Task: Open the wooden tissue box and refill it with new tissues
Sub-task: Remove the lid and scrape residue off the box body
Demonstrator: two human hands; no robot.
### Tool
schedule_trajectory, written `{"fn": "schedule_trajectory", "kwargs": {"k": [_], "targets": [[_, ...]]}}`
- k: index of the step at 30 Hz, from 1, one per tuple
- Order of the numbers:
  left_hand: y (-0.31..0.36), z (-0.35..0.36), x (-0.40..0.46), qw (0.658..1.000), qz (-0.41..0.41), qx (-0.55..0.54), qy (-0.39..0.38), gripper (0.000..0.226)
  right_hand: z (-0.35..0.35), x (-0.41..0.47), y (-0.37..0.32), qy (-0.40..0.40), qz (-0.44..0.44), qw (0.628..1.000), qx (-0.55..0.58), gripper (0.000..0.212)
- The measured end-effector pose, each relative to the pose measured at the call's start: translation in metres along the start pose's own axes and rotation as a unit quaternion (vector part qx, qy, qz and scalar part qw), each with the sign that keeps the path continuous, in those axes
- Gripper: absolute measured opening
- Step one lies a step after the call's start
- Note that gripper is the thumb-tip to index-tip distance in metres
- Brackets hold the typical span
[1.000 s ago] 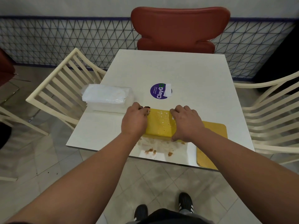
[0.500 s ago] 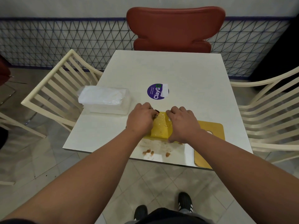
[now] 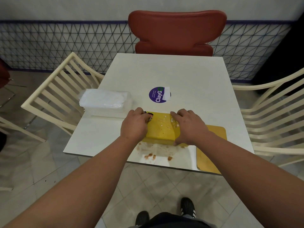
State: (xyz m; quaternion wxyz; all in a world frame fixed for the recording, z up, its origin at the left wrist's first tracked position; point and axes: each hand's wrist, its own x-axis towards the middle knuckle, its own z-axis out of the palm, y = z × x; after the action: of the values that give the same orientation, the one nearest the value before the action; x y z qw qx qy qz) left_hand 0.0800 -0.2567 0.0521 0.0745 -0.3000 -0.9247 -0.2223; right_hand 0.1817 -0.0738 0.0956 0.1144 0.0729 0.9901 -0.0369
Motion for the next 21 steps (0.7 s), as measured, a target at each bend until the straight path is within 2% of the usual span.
{"fn": "schedule_trajectory", "kwargs": {"k": [4,11,14,17,21], "targets": [[-0.002,0.0,-0.001,1.0,-0.003,-0.002,-0.006,0.02,-0.002,-0.005,0.004,-0.011,0.016,0.998,0.052,0.117],[0.013,0.001,0.008,1.0,-0.005,-0.002,-0.021,0.022,0.002,-0.005,0.005,0.011,0.004,1.0,0.027,0.113],[0.032,0.001,0.014,0.998,0.038,-0.028,-0.042,0.024,0.005,-0.004,0.004,0.019,-0.001,1.0,0.009,0.112],[0.049,0.004,0.019,0.989,0.1,-0.027,-0.104,0.024,0.005,-0.004,0.004,0.022,-0.002,1.0,-0.003,0.11],[0.034,-0.001,0.023,0.988,0.103,-0.025,-0.115,0.021,0.004,-0.004,0.006,0.023,-0.002,1.0,-0.002,0.111]]}}
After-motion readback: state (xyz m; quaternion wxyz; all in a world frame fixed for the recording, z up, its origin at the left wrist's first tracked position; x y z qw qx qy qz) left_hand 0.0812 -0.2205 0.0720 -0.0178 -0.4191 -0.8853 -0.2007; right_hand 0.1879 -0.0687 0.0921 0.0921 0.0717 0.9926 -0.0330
